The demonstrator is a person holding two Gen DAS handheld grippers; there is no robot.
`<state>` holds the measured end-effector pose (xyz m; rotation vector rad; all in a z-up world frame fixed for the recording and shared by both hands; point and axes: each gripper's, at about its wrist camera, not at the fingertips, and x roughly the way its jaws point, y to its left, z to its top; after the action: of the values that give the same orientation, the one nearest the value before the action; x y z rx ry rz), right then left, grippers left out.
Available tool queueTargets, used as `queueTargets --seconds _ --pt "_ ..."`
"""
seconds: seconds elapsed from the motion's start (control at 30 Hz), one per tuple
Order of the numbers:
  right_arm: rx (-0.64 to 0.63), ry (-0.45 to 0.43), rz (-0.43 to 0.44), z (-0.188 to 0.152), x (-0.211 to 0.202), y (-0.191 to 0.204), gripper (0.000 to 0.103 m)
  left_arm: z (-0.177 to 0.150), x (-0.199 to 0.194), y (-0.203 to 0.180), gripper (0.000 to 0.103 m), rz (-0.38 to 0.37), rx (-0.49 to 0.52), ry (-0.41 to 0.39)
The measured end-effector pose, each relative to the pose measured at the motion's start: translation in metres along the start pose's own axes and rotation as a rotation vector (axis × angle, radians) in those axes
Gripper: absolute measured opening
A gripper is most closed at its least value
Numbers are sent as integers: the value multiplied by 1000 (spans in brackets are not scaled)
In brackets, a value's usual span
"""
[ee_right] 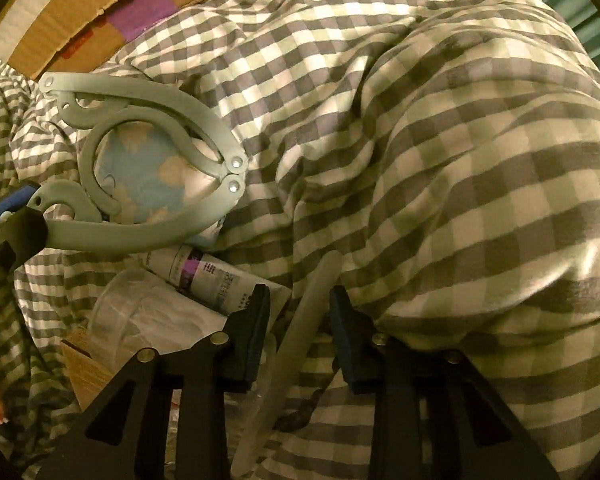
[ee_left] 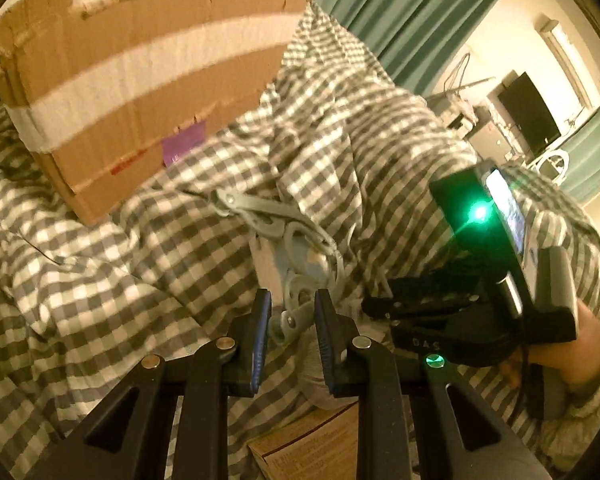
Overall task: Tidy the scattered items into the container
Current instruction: 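Grasp the grey hanger with the left tool while the right tool grasps the white comb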
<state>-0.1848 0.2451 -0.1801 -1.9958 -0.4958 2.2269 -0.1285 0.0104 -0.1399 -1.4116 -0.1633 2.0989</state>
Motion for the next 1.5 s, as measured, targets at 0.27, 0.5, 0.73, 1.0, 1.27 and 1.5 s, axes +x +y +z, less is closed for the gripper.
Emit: queueTargets --seconds 0.27,0.5,0.73,1.0,1.27,1.5 --pt "31 -94 24 -7 -18 -7 6 -6 17 -1 23 -14 7 59" --pt "66 -214 61 -15 -49 -15 5 -5 9 -7 18 -43 26 39" --pt "101 -307 113 -13 -79 -20 4 0 -4 -10 13 -71 16 -9" --pt "111 -405 172 -11 -108 -18 4 4 -26 -15 11 -70 18 -62" --pt "102 -472 235 -16 -126 -19 4 6 -49 -15 11 -55 -20 -111" --pt "97 -522 266 -21 -140 -22 4 14 -70 -12 10 -29 -50 -165"
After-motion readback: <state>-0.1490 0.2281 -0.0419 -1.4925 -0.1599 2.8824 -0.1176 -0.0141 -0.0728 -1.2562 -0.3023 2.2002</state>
